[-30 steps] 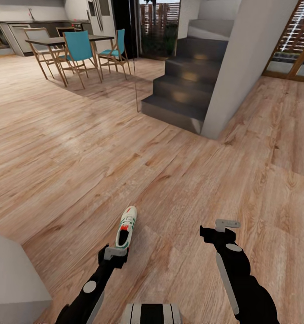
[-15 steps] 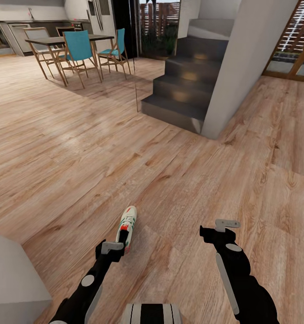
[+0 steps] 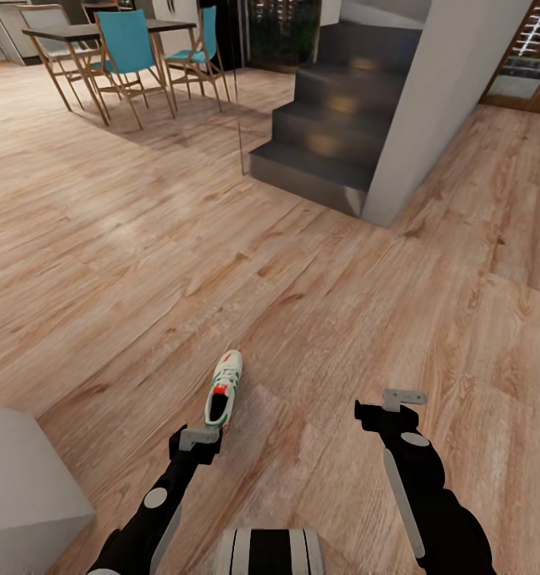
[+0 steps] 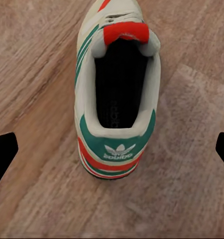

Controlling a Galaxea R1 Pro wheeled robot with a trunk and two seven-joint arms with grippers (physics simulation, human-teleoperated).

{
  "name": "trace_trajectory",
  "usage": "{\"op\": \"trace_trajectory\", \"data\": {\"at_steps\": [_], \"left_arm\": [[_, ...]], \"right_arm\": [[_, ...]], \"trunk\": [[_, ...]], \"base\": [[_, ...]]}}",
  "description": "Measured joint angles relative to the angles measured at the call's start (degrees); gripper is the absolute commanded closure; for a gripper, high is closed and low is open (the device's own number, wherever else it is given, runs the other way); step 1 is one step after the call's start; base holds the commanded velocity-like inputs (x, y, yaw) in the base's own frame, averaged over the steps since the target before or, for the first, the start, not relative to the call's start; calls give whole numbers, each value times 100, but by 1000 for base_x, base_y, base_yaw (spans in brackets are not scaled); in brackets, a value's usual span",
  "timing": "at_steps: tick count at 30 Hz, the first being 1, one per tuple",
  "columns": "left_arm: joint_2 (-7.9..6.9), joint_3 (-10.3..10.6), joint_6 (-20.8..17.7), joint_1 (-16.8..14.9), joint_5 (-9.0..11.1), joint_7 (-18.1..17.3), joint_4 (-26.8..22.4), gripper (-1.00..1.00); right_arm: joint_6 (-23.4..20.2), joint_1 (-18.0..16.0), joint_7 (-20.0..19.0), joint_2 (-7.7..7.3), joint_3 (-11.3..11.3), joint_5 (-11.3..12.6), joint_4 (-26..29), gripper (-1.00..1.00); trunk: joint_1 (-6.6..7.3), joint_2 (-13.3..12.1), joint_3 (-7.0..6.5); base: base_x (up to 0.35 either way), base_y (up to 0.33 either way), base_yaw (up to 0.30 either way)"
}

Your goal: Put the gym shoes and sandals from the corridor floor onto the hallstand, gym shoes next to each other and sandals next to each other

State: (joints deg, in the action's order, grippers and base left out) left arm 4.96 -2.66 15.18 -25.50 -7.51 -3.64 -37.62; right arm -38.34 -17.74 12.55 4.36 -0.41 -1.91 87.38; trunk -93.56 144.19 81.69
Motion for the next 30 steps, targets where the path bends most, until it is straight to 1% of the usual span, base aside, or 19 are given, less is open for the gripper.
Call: {"op": "trace_trajectory", "data": {"at_steps": [16, 20, 29, 30], "left_arm": [[0, 5, 0, 4, -12, 0, -34, -100], [0, 4, 0, -1, -13, 0, -42, -100], [0, 10, 1, -13, -49, 4, -53, -100], [0, 8, 2, -14, -51, 5, -53, -100]], "right_arm": [[0, 1, 4, 0, 0, 0, 1, -100], [0, -1, 4, 0, 0, -1, 1, -100], [7, -1, 1, 0, 0, 0, -1, -100], [7, 0, 1, 0, 0, -1, -2, -100]], "trunk": [[-41, 22, 485], [-41, 22, 492], [-64, 34, 693], [-64, 34, 696]], "base": [[0, 0, 0], [0, 0, 0], [0, 0, 0], [0, 0, 0]]}}
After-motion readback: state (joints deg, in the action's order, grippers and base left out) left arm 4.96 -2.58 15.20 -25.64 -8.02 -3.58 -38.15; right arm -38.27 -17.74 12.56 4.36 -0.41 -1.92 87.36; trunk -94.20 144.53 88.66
